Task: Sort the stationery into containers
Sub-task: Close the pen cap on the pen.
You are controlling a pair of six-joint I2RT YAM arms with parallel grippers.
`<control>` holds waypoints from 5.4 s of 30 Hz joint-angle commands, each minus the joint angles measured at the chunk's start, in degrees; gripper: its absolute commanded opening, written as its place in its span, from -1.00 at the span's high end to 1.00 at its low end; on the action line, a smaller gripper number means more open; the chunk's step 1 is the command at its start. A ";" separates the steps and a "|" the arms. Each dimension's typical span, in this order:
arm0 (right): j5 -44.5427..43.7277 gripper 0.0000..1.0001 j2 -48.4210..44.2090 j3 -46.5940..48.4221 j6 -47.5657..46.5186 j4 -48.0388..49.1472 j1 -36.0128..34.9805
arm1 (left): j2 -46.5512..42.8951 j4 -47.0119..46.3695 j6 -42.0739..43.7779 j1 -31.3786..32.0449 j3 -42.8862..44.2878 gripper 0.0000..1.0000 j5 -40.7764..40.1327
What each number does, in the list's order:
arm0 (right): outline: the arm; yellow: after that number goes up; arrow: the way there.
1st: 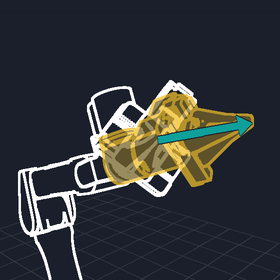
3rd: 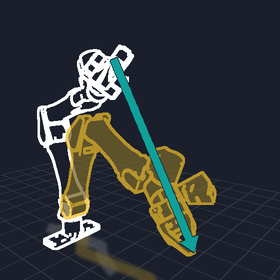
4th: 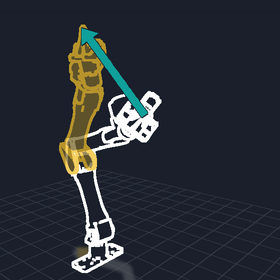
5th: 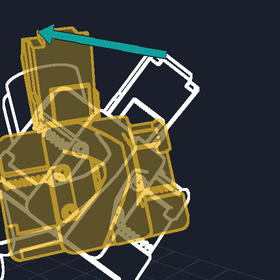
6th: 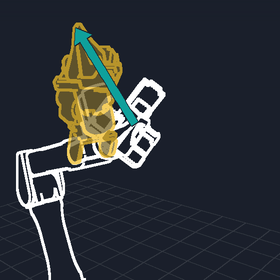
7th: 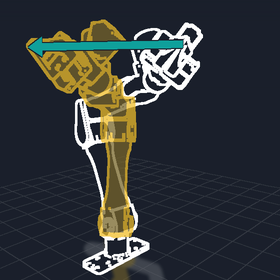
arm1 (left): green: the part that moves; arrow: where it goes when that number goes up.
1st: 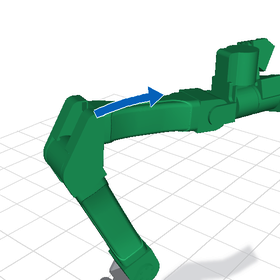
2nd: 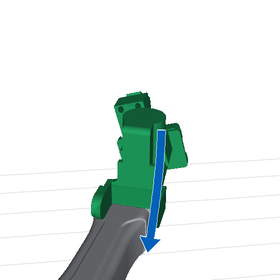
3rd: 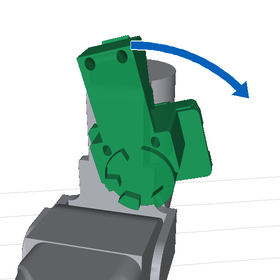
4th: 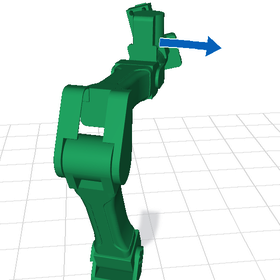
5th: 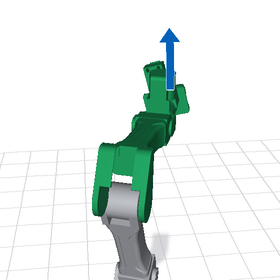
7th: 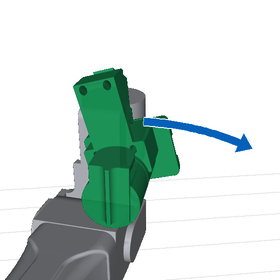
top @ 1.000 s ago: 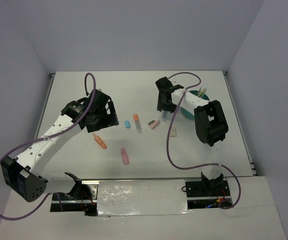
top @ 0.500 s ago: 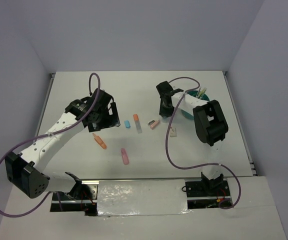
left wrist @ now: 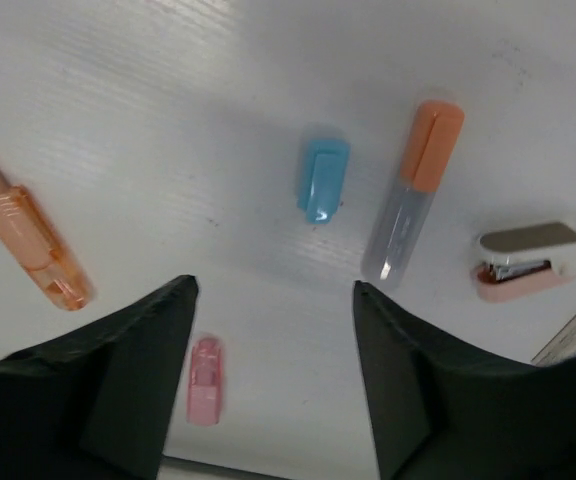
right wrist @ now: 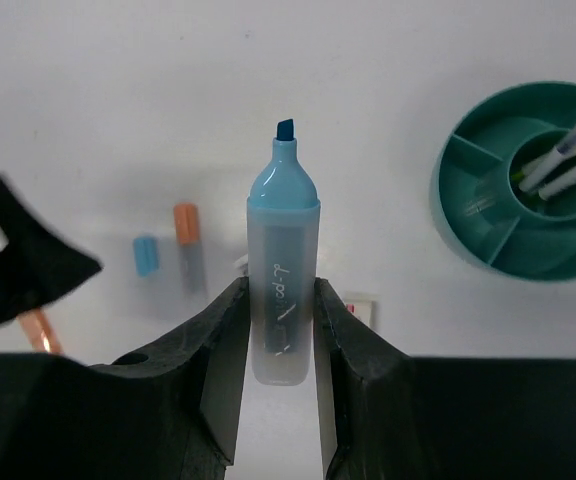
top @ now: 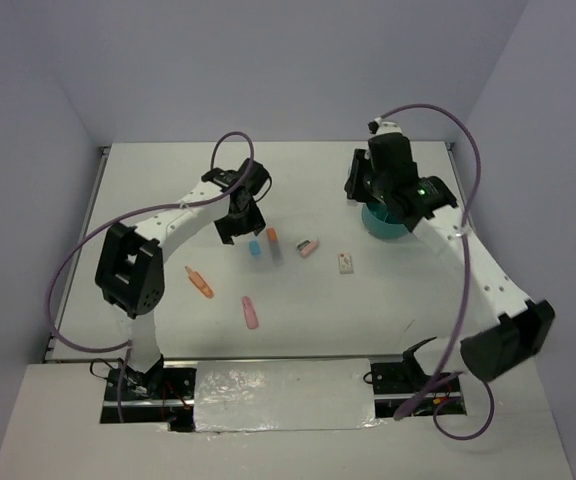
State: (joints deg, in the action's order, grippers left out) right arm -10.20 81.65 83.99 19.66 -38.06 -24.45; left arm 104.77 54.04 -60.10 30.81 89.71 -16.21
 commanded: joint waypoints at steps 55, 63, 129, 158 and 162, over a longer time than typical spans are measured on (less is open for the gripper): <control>67.15 1.00 -27.51 -46.11 38.78 71.52 -6.14 | -38.32 -90.50 -4.66 -1.19 -33.90 1.00 46.16; 65.92 1.00 -27.42 -39.69 43.00 73.83 -7.10 | -41.84 -87.79 -2.74 -1.10 -31.70 1.00 49.95; 58.62 1.00 -21.79 -31.61 30.35 60.30 -9.13 | -45.36 -82.08 -3.27 -0.49 -34.43 1.00 46.97; 59.15 1.00 -25.22 -32.66 25.51 52.39 -9.66 | -42.37 -82.69 -3.01 -1.98 -28.80 1.00 46.88; 59.42 1.00 -24.08 -31.60 26.04 53.35 -9.48 | -43.15 -82.96 -2.48 -1.37 -30.47 1.00 48.55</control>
State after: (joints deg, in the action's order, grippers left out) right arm 48.86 57.63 50.04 46.30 13.89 -33.78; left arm 63.13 -24.53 -62.35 29.02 60.18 29.91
